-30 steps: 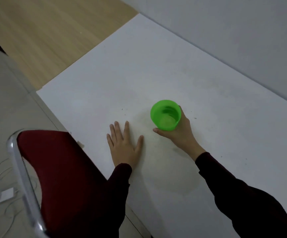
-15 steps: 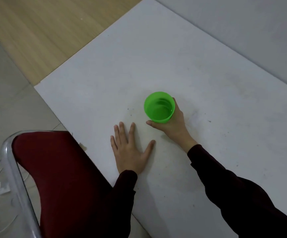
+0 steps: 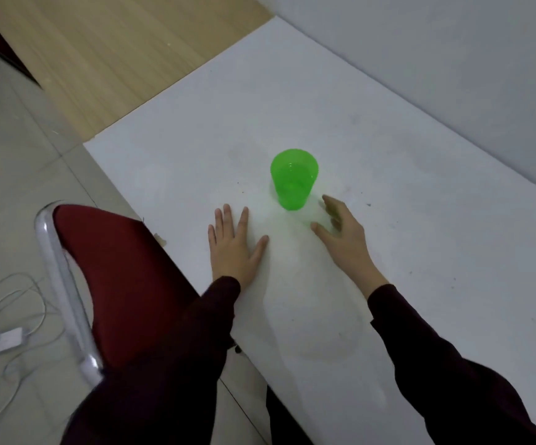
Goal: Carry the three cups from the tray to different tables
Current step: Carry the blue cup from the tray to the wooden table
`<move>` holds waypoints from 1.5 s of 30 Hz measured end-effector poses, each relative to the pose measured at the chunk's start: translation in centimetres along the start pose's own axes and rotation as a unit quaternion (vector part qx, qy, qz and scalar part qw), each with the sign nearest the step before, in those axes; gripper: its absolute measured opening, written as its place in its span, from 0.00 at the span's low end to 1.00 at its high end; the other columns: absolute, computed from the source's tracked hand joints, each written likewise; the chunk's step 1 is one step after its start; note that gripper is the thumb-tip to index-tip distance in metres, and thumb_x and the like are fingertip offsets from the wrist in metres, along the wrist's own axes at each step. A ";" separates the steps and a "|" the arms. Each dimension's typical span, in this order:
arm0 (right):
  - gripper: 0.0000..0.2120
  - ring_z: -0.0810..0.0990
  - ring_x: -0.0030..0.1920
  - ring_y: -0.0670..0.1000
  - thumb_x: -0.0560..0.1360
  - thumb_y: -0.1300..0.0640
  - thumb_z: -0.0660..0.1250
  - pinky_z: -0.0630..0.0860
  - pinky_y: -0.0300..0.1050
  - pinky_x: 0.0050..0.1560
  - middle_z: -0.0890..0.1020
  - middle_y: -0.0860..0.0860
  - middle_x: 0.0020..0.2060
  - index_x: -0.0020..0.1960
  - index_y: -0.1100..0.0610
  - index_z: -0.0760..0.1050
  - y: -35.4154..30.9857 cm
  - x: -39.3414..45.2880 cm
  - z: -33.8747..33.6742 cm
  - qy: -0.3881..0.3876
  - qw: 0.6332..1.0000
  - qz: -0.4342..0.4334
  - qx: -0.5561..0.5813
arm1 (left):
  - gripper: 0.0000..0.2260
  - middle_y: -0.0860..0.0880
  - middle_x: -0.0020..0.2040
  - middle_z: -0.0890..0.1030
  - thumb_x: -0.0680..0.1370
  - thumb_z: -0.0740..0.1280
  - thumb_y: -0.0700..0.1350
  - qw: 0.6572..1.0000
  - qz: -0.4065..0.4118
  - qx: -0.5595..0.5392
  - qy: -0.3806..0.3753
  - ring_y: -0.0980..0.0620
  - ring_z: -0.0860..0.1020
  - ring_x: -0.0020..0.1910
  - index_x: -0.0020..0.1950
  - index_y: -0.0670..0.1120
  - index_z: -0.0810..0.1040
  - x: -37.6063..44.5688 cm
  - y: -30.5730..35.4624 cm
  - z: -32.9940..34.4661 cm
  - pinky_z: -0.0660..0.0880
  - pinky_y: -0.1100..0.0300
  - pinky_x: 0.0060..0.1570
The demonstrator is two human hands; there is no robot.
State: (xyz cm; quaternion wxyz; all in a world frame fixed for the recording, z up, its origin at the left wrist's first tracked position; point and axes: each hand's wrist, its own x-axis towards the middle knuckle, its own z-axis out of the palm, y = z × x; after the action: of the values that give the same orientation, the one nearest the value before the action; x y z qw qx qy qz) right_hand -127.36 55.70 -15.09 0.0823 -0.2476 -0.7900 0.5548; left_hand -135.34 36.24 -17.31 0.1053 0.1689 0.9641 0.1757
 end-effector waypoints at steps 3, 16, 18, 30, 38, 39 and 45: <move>0.20 0.76 0.59 0.48 0.77 0.60 0.68 0.71 0.40 0.60 0.77 0.49 0.61 0.68 0.57 0.71 -0.2 -4.2 -1.2 0.012 1.000 0.016 0.005 | 0.28 0.41 0.79 0.51 0.79 0.59 0.53 0.996 0.008 -0.002 -0.088 0.43 0.48 0.78 0.77 0.48 0.56 -1.6 -0.7 -2.2 0.49 0.48 0.75; 0.05 0.81 0.46 0.51 0.79 0.57 0.62 0.74 0.34 0.45 0.81 0.48 0.42 0.50 0.51 0.77 -8.4 -23.9 -4.3 -0.057 0.988 -0.143 0.005 | 0.07 0.47 0.43 0.82 0.78 0.63 0.46 0.943 0.001 -0.306 0.132 0.53 0.79 0.45 0.54 0.51 0.79 -30.3 -0.6 -12.8 0.71 0.74 0.40; 0.05 0.81 0.43 0.50 0.79 0.57 0.62 0.74 0.31 0.42 0.81 0.47 0.40 0.49 0.49 0.77 -9.2 -27.3 -4.3 -0.082 0.983 -0.163 0.004 | 0.06 0.49 0.43 0.82 0.78 0.63 0.46 0.936 -0.021 -0.311 0.167 0.50 0.80 0.46 0.52 0.53 0.79 -35.5 -1.5 -13.6 0.72 0.69 0.42; 0.08 0.80 0.38 0.44 0.80 0.54 0.61 0.75 0.31 0.41 0.83 0.51 0.40 0.51 0.56 0.78 -11.2 -45.2 0.7 -0.338 0.902 -0.268 0.005 | 0.08 0.53 0.41 0.81 0.78 0.64 0.46 0.861 -0.221 -0.272 0.369 0.50 0.81 0.44 0.48 0.60 0.77 -65.4 -3.3 -10.8 0.72 0.65 0.41; 0.07 0.82 0.41 0.54 0.79 0.58 0.64 0.78 0.44 0.43 0.82 0.54 0.40 0.46 0.48 0.76 -8.3 -62.4 1.8 -0.558 0.758 -0.337 -0.012 | 0.08 0.51 0.41 0.82 0.79 0.63 0.45 0.722 -0.413 -0.251 0.495 0.48 0.81 0.43 0.46 0.59 0.77 -88.8 5.0 -2.9 0.74 0.59 0.42; 0.09 0.82 0.41 0.54 0.78 0.57 0.64 0.77 0.42 0.42 0.82 0.52 0.39 0.44 0.44 0.76 -7.8 -65.0 1.7 -0.579 0.740 -0.341 -0.010 | 0.09 0.51 0.40 0.82 0.79 0.63 0.45 0.704 -0.432 -0.245 0.507 0.49 0.81 0.43 0.45 0.60 0.77 -91.6 6.5 -2.2 0.75 0.58 0.43; 0.10 0.82 0.41 0.49 0.77 0.53 0.64 0.77 0.41 0.41 0.81 0.45 0.38 0.43 0.38 0.74 -5.5 -80.6 1.1 -0.703 0.601 -0.382 -0.008 | 0.08 0.53 0.41 0.81 0.79 0.63 0.44 0.564 -0.541 -0.194 0.592 0.51 0.81 0.42 0.47 0.57 0.78 -107.0 13.7 1.9 0.75 0.60 0.42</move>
State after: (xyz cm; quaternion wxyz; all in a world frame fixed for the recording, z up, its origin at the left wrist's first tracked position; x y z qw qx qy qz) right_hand -59.81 14.44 1.17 -0.2959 0.5419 -0.6311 0.4696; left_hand -32.40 10.09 1.43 -0.3837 -0.5513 0.6636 0.3295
